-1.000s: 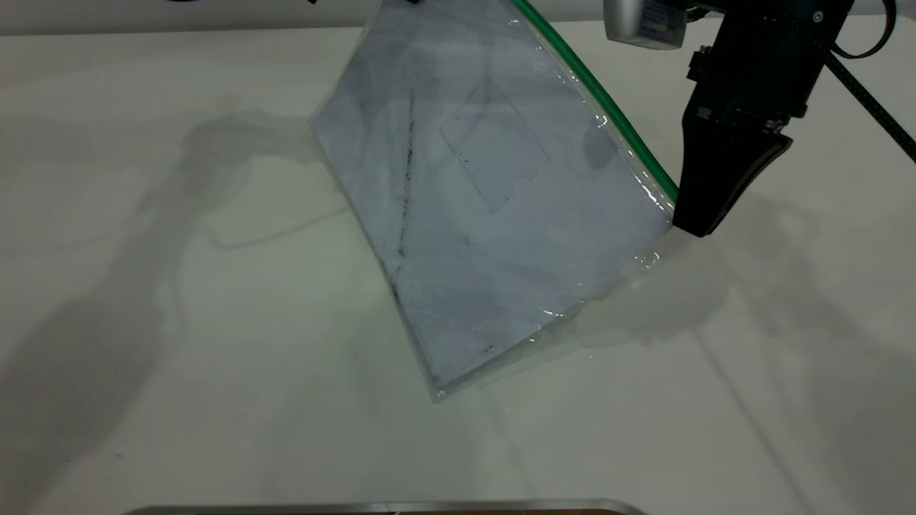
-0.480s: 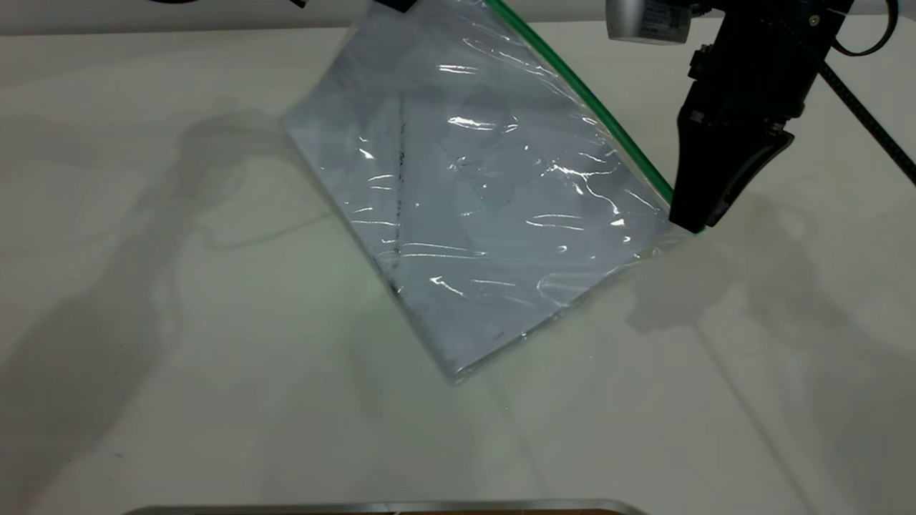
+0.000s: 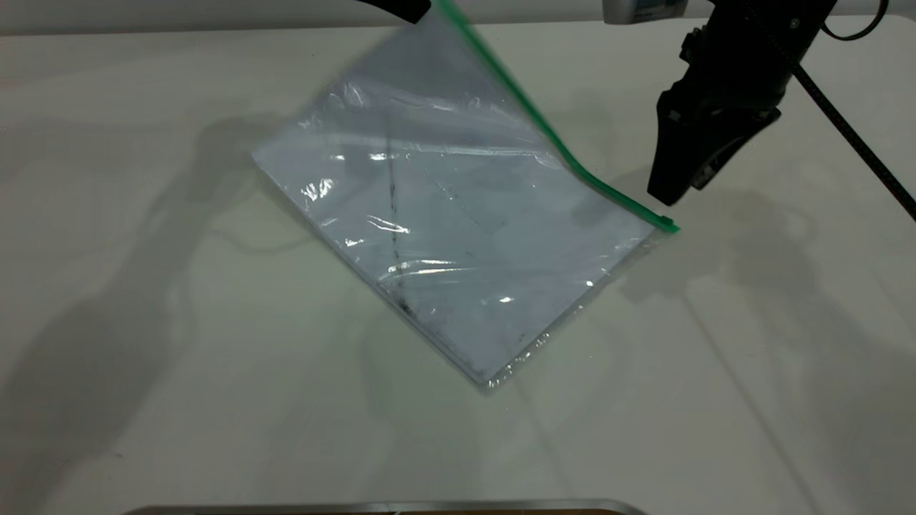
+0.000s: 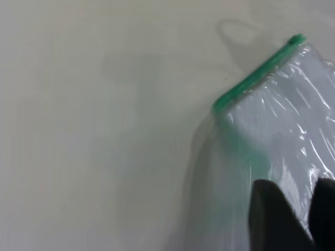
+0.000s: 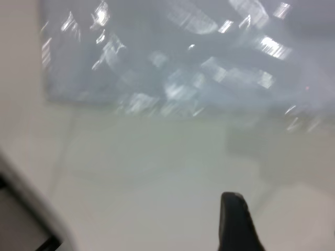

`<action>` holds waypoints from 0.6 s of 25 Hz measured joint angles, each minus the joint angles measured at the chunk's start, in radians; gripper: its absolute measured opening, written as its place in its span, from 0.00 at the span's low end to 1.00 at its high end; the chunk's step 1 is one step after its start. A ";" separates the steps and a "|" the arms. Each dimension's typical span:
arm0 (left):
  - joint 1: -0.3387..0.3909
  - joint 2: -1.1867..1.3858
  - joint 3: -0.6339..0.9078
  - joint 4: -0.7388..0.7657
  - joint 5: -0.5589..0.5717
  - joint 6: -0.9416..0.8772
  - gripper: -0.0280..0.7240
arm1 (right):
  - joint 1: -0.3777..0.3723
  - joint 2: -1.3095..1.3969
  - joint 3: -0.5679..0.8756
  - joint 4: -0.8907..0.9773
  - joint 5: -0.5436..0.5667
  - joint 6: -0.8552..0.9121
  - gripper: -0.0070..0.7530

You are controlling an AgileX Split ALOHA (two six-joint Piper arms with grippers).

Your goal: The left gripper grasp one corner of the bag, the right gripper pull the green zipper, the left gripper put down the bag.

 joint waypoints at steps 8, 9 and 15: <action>-0.003 -0.050 -0.007 0.097 -0.155 -0.244 0.89 | -0.001 -0.039 -0.122 -0.045 -0.070 0.000 0.65; -0.003 -0.077 -0.008 0.133 -0.157 -0.308 0.91 | -0.001 -0.065 -0.145 -0.048 -0.070 0.006 0.65; -0.003 -0.322 -0.021 0.378 -0.114 -0.708 0.90 | -0.001 -0.325 -0.252 -0.054 -0.066 0.043 0.65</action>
